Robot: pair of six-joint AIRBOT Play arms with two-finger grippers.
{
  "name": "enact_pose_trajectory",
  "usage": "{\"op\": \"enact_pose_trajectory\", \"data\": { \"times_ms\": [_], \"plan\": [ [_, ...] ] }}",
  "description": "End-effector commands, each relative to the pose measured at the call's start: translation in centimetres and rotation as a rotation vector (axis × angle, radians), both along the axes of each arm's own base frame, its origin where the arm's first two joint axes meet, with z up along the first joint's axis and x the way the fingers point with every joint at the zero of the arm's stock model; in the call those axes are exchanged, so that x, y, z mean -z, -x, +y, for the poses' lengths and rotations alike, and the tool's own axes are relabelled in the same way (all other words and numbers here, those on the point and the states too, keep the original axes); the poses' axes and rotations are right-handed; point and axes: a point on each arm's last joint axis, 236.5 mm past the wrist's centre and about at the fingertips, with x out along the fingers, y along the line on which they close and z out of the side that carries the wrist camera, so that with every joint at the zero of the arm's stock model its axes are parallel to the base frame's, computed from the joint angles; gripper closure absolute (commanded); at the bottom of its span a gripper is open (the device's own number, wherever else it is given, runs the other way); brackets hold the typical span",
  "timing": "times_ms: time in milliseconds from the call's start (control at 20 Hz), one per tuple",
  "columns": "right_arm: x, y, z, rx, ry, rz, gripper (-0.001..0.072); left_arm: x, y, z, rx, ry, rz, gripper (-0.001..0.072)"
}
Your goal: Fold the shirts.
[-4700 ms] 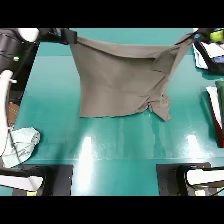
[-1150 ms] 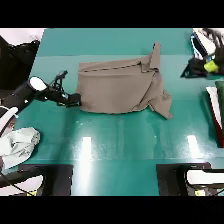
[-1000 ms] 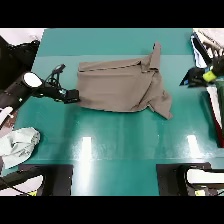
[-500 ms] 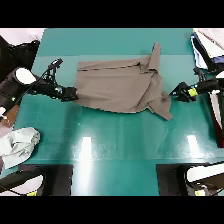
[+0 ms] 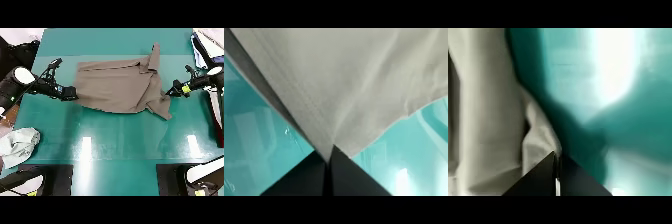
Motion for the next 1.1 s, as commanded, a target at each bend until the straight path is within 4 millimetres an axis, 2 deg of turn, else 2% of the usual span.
{"op": "enact_pose_trajectory", "data": {
  "times_ms": [0,50,150,250,350,400,500,550,600,700,800,850,950,1000,1050],
  "plan": [
    [-5.8,-1.7,-0.5,0.037,0.012,-0.161,0.0694,-5.1,-2.6,0.7,-0.025,-0.018,-0.153,0.0685],
    [-9.3,-2.7,-0.9,0.083,0.004,-0.261,0.0694,-8.6,-3.7,1.1,-0.034,-0.032,-0.246,0.0685],
    [-18.7,-4.2,-1.6,0.165,-0.018,-0.503,0.0694,-17.4,-5.0,2.5,-0.062,-0.072,-0.465,0.0684],
    [-29.5,-3.7,-1.6,0.175,-0.006,-0.751,0.0694,-28.0,-4.2,4.2,-0.098,-0.107,-0.718,0.0685],
    [-39.7,-0.9,-1.0,0.152,0.066,-0.986,0.0694,-38.4,-0.4,5.5,-0.139,-0.105,-0.964,0.0685],
    [-44.7,1.1,-0.2,0.141,0.107,-1.107,0.0694,-43.1,2.3,6.0,-0.156,-0.088,-1.079,0.0685],
    [-52.7,5.7,1.2,0.137,0.188,-1.319,0.0695,-50.3,8.6,6.8,-0.181,-0.047,-1.271,0.0684],
    [-55.6,8.1,1.7,0.146,0.234,-1.398,0.0695,-52.6,11.5,7.3,-0.195,-0.029,-1.347,0.0685],
    [-57.9,10.7,2.1,0.161,0.279,-1.455,0.0695,-54.3,14.5,7.7,-0.209,-0.011,-1.415,0.0685],
    [-60.7,15.3,2.3,0.203,0.393,-1.531,0.0695,-56.1,19.2,8.3,-0.218,0.012,-1.492,0.0685],
    [-61.7,18.9,1.5,0.278,0.501,-1.559,0.0695,-56.9,22.8,8.6,-0.229,0.059,-1.528,0.0685],
    [-61.6,20.2,0.9,0.318,0.540,-1.550,0.0696,-56.8,23.6,8.6,-0.226,0.064,-1.526,0.0685],
    [-60.1,21.4,-0.4,0.377,0.595,-1.484,0.0697,-54.3,22.4,8.2,-0.198,0.028,-1.424,0.0685],
    [-58.9,21.2,-0.9,0.384,0.606,-1.436,0.0697,-51.9,20.7,7.9,-0.176,-0.004,-1.331,0.0685],
    [-57.4,20.1,-1.2,0.364,0.599,-1.375,0.0697,-48.8,18.3,7.6,-0.156,-0.036,-1.219,0.0685]
  ]
}}
